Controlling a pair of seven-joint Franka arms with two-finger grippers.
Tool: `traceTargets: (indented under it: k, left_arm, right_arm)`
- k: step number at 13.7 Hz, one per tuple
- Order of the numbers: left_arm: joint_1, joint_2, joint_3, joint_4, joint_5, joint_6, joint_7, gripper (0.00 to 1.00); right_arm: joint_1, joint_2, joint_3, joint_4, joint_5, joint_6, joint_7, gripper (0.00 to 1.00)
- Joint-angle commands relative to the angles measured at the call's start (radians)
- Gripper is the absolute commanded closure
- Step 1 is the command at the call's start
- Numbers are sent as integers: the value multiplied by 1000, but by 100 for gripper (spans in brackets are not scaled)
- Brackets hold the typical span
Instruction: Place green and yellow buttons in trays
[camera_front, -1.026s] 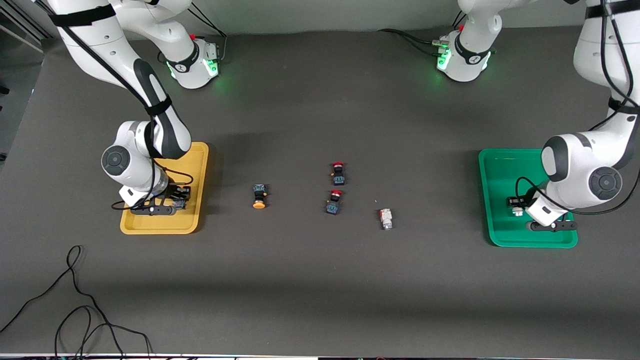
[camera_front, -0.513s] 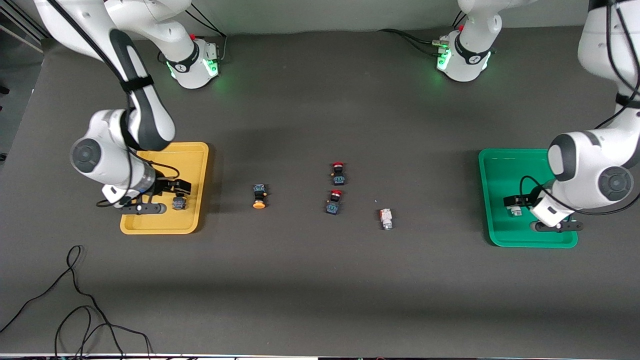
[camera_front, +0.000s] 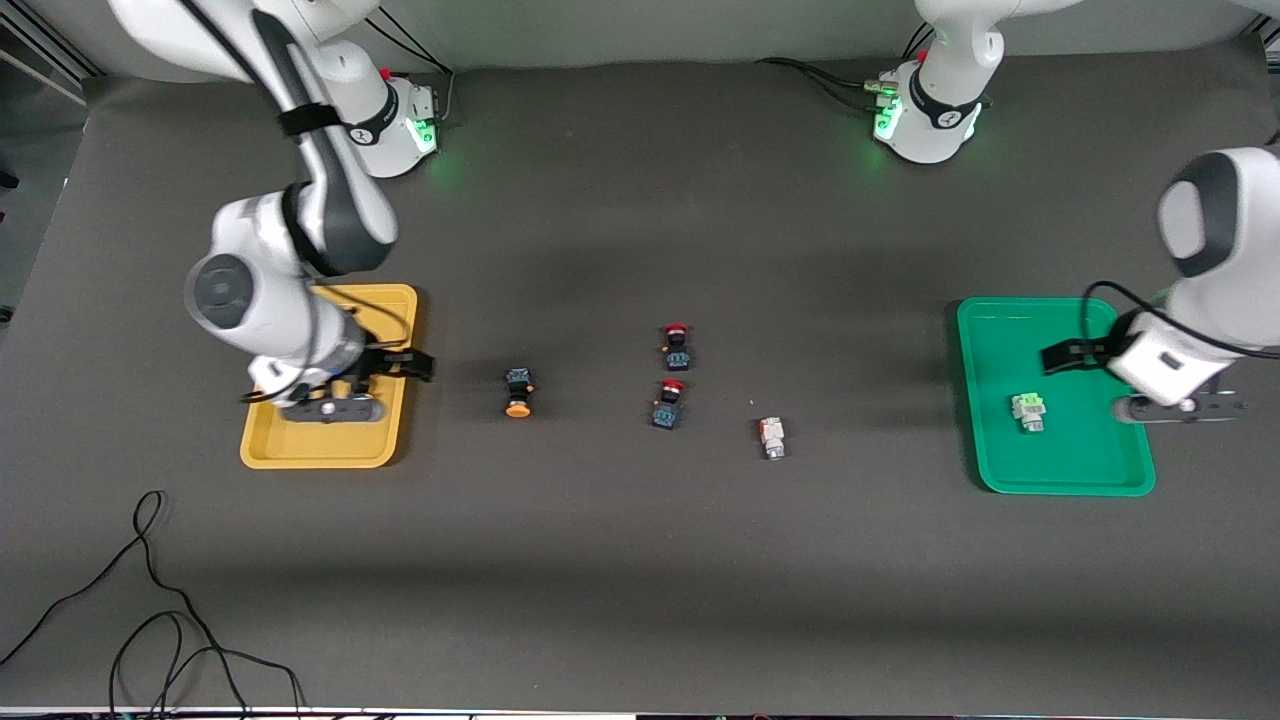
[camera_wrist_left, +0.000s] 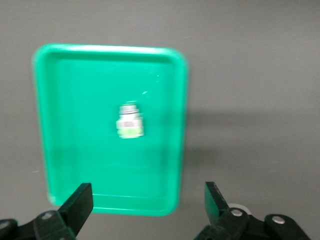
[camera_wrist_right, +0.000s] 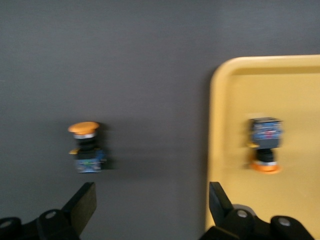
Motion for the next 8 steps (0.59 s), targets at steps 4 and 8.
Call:
traceTargets:
  k: [4,8]
  left_arm:
    - [-387,151,11,127,-35,62,-463,1]
    - [-499,273,11,245,-40,83,-686,1]
  right_arm:
    - [137,139,-8,113,120,7,63,0]
    - [197,216,-10,97,119,103,60,0]
